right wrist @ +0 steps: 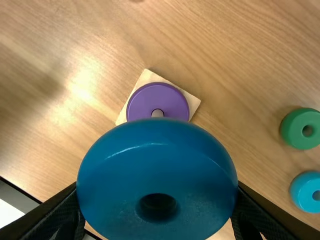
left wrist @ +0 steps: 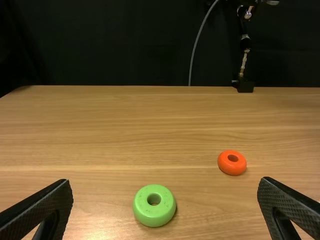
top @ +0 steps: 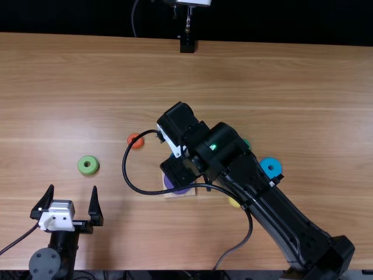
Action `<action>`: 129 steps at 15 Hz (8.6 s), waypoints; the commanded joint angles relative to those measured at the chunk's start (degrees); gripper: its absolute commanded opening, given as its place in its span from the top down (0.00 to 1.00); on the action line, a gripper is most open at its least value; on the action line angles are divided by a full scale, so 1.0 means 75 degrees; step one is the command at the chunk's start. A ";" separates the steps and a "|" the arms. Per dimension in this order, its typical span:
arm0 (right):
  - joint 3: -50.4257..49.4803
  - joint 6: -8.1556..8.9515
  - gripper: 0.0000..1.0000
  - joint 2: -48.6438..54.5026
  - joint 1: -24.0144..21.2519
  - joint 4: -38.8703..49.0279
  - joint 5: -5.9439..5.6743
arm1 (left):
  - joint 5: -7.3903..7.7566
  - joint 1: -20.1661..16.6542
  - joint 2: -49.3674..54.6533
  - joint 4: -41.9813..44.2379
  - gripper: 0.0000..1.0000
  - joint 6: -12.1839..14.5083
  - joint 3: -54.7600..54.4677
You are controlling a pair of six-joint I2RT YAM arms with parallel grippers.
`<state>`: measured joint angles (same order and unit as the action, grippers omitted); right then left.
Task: Build the Hanoi tower: stack the rings onto the peg from bottom to top in this color order: purple, dark blue, light blue, dark green, light green, yellow, orange.
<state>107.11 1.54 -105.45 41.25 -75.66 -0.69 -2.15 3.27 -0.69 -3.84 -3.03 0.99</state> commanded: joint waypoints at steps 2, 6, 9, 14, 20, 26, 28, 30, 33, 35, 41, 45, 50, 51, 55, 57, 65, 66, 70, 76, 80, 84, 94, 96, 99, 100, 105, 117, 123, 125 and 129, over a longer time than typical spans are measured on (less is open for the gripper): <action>-0.0090 -0.0037 0.00 0.0161 0.0054 -0.0032 -0.0035 | -0.0008 -0.0072 0.0092 -0.0121 0.00 0.0066 -0.0133; -0.0078 -0.0009 0.00 0.0161 0.0042 -0.0003 -0.0035 | -0.0008 -0.0072 0.0092 -0.0121 0.00 0.0066 -0.0133; 0.0062 0.0005 0.00 0.0161 0.0019 0.0081 -0.0063 | -0.0008 -0.0072 0.0092 -0.0107 0.00 0.0066 -0.0133; -0.0090 -0.0051 0.00 0.0173 -0.0708 0.3034 -0.0035 | -0.0008 -0.0072 0.0092 -0.0121 0.00 0.0066 -0.0133; -0.1660 -0.0121 0.00 0.1111 -0.2758 0.5101 -0.0021 | -0.0008 -0.0072 0.0092 -0.0121 0.00 0.0066 -0.0133; -0.4145 -0.0135 0.00 0.2072 -0.4645 0.6198 0.0007 | -0.0008 -0.0072 0.0092 -0.0107 0.00 0.0066 -0.0133; -0.4777 -0.0135 0.00 0.2200 -0.5126 0.6198 0.0021 | -0.0008 -0.0072 0.0092 -0.0121 0.00 0.0066 -0.0133; -0.5434 -0.0177 0.00 0.2493 -0.5219 0.6198 0.0036 | -0.0008 -0.0072 0.0092 -0.0121 0.00 0.0066 -0.0133; -0.6195 -0.0473 0.00 0.2505 -0.5231 0.6198 0.0050 | -0.0008 -0.0072 0.0092 -0.0107 0.00 0.0066 -0.0133; -0.6465 -0.0459 0.00 0.2493 -0.5231 0.6198 0.0050 | -0.0008 -0.0072 0.0092 -0.0107 0.00 0.0066 -0.0133; -0.7039 -0.0459 0.00 0.2482 -0.5243 0.6184 0.0064 | -0.0008 -0.0072 0.0092 -0.0107 0.00 0.0066 -0.0133; -0.7051 -0.0459 0.00 0.2482 -0.5442 0.6198 0.0078 | -0.0008 -0.0072 0.0092 -0.0107 0.00 0.0066 -0.0133; -0.6992 -0.0445 0.00 0.2470 -0.5442 0.6198 0.0078 | -0.0008 -0.0072 0.0092 -0.0107 0.00 0.0066 -0.0133; -0.6969 -0.0445 0.00 0.2470 -0.5430 0.6198 0.0078 | -0.0008 -0.0072 0.0092 -0.0107 0.00 0.0066 -0.0133; -0.6945 -0.0402 0.00 0.2435 -0.5430 0.6212 0.0092 | -0.0008 -0.0072 0.0092 -0.0107 0.00 0.0066 -0.0133; -0.6934 -0.0402 0.00 0.2435 -0.5430 0.6212 0.0092 | -0.0008 -0.0072 0.0092 -0.0107 0.00 0.0066 -0.0133; -0.7027 -0.0430 0.00 0.2060 -0.5430 0.6212 0.0050 | -0.0008 -0.0072 0.0092 -0.0107 0.00 0.0066 -0.0133; -0.7027 -0.0445 0.00 0.2060 -0.5430 0.6212 0.0050 | -0.0008 -0.0072 0.0092 -0.0107 0.00 0.0066 -0.0133; -0.7063 -0.0445 0.00 0.2048 -0.5430 0.6212 0.0036 | -0.0008 -0.0072 0.0092 -0.0107 0.00 0.0066 -0.0133; -0.6465 -0.0402 0.00 0.2083 -0.5419 0.6156 0.0036 | -0.0008 -0.0072 0.0092 -0.0107 0.00 0.0066 -0.0133; -0.6805 -0.0402 0.00 0.2048 -0.5419 0.6198 0.0050 | -0.0008 -0.0072 0.0092 -0.0107 0.00 0.0066 -0.0133; -0.6758 -0.0374 0.00 0.1415 -0.5395 0.6198 -0.0007 | -0.0008 -0.0072 0.0092 -0.0107 0.00 0.0066 -0.0133; -0.6441 -0.0374 0.00 0.0712 -0.5383 0.6072 -0.0035 | -0.0008 -0.0072 0.0092 -0.0107 0.00 0.0066 -0.0133; -0.6430 -0.0374 0.00 0.0677 -0.5383 0.6072 -0.0035 | -0.0008 -0.0072 0.0092 -0.0107 0.00 0.0066 -0.0133; -0.6430 -0.0374 0.00 0.0677 -0.5383 0.6072 -0.0035 | -0.0008 -0.0072 0.0092 -0.0107 0.00 0.0066 -0.0133; -0.6441 -0.0374 0.25 0.0677 -0.5383 0.6086 -0.0035 | -0.0008 -0.0072 0.0092 -0.0107 0.00 0.0066 -0.0133; -0.6524 -0.0445 1.00 0.0689 -0.5395 0.6128 0.0007 | -0.0008 -0.0072 0.0092 -0.0107 0.00 0.0066 -0.0133; -0.3793 -0.0473 1.00 0.0888 -0.4235 0.2317 0.0007 | -0.0008 -0.0072 0.0092 -0.0107 0.00 0.0066 -0.0133; -0.1836 -0.0459 1.00 0.1111 -0.2934 0.0278 0.0064 | -0.0008 -0.0072 0.0092 -0.0107 0.00 0.0066 -0.0133; -0.1402 -0.0459 1.00 0.1111 -0.2536 0.0264 0.0064 | -0.0008 -0.0072 0.0092 -0.0107 0.00 0.0066 -0.0133; -0.0711 -0.0459 1.00 0.1087 -0.1985 0.0264 0.0064 | -0.0008 -0.0072 0.0092 -0.0107 0.00 0.0066 -0.0133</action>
<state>99.77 -1.63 -98.65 25.85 -73.58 -0.58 -2.13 3.25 -0.67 -3.77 -3.03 0.99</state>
